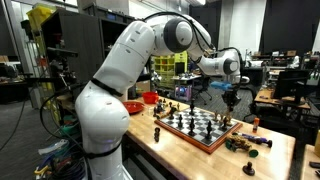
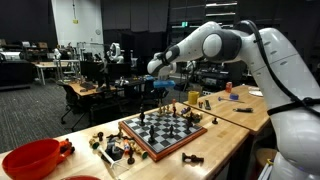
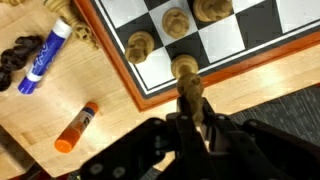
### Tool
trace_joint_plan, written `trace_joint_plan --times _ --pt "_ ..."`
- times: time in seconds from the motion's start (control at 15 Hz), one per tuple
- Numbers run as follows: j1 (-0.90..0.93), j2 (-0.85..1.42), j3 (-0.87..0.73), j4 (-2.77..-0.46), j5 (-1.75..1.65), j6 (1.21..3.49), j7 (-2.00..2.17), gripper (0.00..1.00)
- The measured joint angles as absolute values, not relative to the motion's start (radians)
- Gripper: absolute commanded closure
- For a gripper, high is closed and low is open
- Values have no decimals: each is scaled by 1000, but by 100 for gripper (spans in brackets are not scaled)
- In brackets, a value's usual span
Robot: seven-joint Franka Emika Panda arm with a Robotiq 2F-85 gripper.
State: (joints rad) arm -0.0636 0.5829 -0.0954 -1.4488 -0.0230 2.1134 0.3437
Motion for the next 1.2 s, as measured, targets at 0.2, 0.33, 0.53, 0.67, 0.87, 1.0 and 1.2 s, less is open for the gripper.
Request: trace_joint_plan --times 0.2,0.33,0.53,0.67,0.87,1.0,1.2 --pt "-64 585 -95 -1449 -21 2114 342 96" --pt "-64 585 -95 -1449 -21 2114 341 96" --pt "-63 585 -95 -1449 -21 2114 338 96" --pt "-63 585 -95 -1448 -21 2114 336 88" --pt "-63 585 -95 -1448 -21 2114 332 56" --pt "-63 585 -95 -1449 -21 2114 329 45" --pt "-63 585 -95 -1449 -21 2114 326 25"
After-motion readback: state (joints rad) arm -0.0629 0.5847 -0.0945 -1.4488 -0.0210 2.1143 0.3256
